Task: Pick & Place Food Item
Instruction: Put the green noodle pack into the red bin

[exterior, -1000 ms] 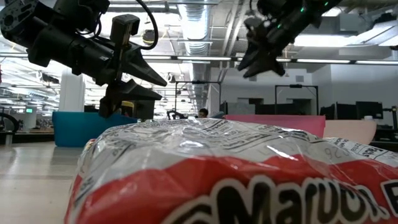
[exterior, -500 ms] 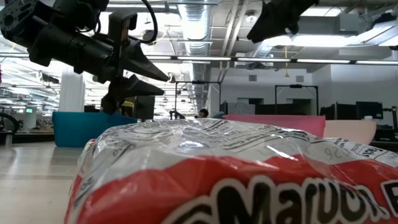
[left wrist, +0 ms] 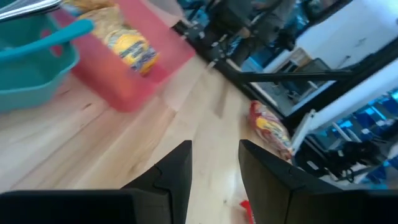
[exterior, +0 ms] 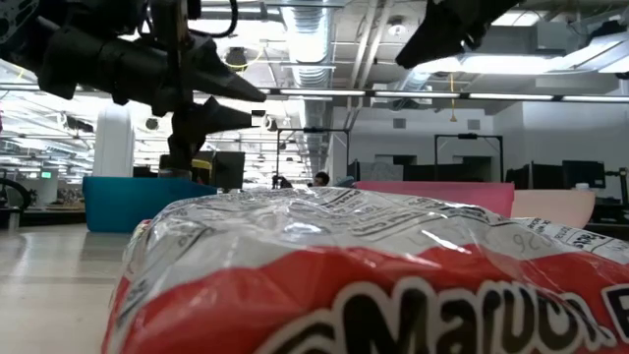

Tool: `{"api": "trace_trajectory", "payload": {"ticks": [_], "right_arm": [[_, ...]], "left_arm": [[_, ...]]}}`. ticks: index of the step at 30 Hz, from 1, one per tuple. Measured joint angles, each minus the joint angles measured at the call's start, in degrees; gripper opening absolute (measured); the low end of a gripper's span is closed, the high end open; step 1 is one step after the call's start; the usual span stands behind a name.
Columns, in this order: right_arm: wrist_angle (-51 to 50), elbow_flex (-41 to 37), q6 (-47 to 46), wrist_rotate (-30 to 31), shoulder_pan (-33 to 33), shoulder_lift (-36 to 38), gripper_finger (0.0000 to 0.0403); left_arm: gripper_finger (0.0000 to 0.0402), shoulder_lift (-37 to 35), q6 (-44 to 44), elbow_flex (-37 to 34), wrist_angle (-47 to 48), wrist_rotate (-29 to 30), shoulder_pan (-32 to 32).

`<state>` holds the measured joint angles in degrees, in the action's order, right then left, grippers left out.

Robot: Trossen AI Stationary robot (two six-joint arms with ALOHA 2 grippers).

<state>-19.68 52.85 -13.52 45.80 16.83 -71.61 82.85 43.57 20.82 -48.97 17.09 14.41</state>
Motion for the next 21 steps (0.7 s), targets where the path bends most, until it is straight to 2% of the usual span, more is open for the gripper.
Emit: {"api": "trace_trajectory", "payload": {"ticks": [4,11,21], "right_arm": [[0.2,0.0,1.2,0.7,-0.6,-2.0,0.0133],[0.3,0.1,1.9,0.5,-3.3,-5.0,0.0132],[2.0,0.1,2.0,0.1,-5.5,-8.5,0.0132]], "left_arm": [[0.0127,0.0,-1.7,0.0,-1.9,-2.4,1.0],[0.0127,0.0,1.7,0.0,-2.1,-15.5,2.3],[0.0127,0.0,8.1,0.0,-2.0,-19.8,6.5]]}}
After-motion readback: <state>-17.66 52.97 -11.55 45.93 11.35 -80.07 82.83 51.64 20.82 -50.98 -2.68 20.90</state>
